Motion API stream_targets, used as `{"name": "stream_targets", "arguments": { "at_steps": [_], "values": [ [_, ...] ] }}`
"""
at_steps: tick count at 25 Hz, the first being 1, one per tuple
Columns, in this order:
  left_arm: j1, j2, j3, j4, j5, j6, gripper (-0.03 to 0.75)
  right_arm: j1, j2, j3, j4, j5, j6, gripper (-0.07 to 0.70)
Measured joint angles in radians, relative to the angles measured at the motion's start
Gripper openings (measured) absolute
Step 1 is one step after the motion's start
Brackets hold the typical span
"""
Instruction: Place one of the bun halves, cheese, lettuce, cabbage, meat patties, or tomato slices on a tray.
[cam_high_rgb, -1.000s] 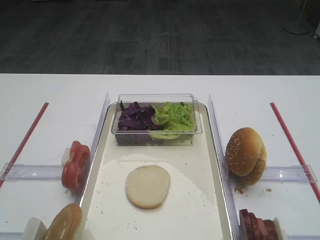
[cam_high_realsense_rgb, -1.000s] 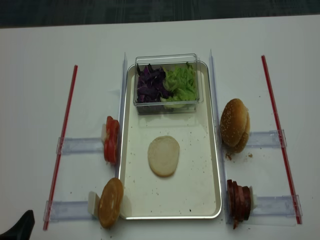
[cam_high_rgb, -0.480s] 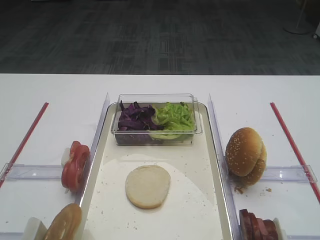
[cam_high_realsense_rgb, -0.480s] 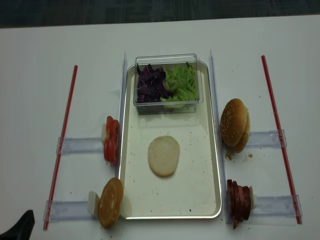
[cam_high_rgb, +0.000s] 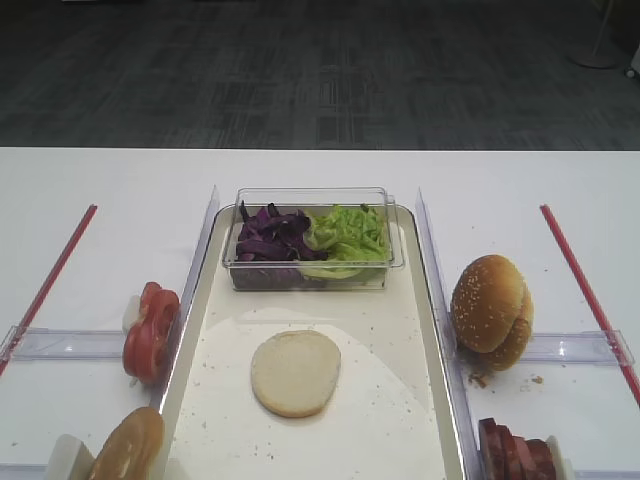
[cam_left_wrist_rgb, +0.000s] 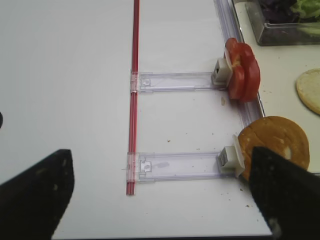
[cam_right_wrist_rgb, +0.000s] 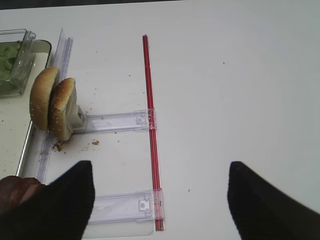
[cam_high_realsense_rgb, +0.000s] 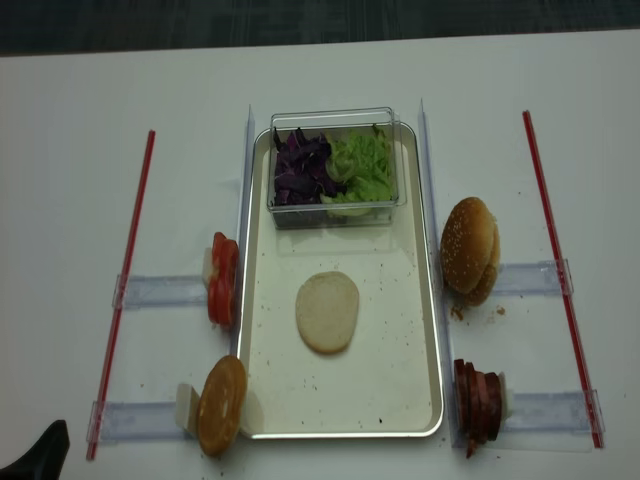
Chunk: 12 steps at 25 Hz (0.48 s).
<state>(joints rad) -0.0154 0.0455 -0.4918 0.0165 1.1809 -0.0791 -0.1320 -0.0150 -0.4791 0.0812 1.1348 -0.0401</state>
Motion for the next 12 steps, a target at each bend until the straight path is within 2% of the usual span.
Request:
{"name": "stream_targets", "arguments": {
  "at_steps": [12],
  "values": [
    [0.000, 0.000, 0.000, 0.000, 0.000, 0.000, 0.653, 0.000, 0.000, 0.000, 0.000, 0.000, -0.004, 0.571]
  ]
}}
